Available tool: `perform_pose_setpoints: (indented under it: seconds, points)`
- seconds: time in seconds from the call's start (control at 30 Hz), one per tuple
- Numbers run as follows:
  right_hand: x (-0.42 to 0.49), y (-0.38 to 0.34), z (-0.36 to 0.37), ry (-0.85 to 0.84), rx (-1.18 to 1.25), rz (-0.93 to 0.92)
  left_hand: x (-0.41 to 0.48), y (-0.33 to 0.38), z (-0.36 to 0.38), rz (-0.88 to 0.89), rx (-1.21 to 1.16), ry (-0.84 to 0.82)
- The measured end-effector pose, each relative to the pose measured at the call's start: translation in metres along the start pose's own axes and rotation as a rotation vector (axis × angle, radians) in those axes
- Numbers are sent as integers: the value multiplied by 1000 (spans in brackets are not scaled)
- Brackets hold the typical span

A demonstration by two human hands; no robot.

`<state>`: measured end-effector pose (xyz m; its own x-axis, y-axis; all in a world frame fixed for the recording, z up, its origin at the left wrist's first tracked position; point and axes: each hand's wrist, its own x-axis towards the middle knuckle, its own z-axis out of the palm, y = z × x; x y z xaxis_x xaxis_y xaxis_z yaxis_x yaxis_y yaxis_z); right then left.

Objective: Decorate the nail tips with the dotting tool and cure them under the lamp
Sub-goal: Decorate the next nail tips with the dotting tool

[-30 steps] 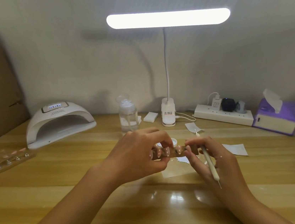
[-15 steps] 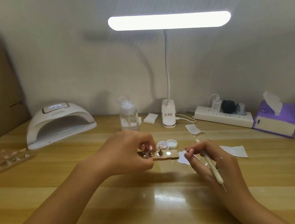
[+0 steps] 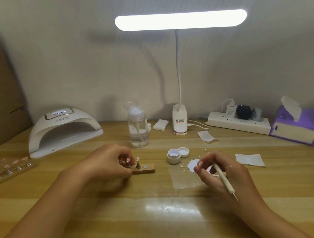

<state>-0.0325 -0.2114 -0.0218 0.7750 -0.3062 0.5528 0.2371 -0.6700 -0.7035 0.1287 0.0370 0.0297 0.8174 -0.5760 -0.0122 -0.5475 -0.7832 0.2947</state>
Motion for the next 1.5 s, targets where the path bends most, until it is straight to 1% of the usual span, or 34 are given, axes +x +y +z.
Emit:
perform_pose_setpoints:
  seconds: [0.1,0.17,0.23,0.27,0.33,0.4,0.47,0.63,0.73,0.83,0.93,1.03,1.1,1.17,1.33,1.5]
  points:
    - [0,1,0,-2,-8,-5,-2,7,-5,39,49,36]
    - [0,1,0,0,-1,-4,-4,22,-8,107,30,154]
    - [0,2,0,0,4,4,-9,47,-7,216,-89,276]
    - [0,3,0,2,7,5,-12,60,-4,270,-172,283]
    - [0,4,0,6,15,0,-17,85,12,362,-320,191]
    - [-1,4,-2,-9,15,-33,-19,101,34,415,-388,94]
    - [-1,5,-2,-19,7,-55,-18,107,53,438,-424,92]
    - [0,4,-1,1,31,-17,-15,107,72,398,-575,217]
    - [0,2,-2,-34,21,-32,-16,105,75,378,-591,261]
    - [-1,-3,-3,-69,65,-11,-14,103,75,344,-624,304]
    - [2,-7,-3,5,157,68,-13,102,77,292,-633,333]
    - [7,-3,-6,152,236,208,-13,101,80,265,-624,310]
    - [10,1,-11,200,238,256,-13,101,81,261,-619,283]
    - [13,4,-15,166,225,289,-11,100,81,252,-637,276]
    - [16,9,-17,91,321,449,-9,98,82,222,-705,278]
    - [15,8,-16,82,257,502,-8,98,81,209,-713,270]
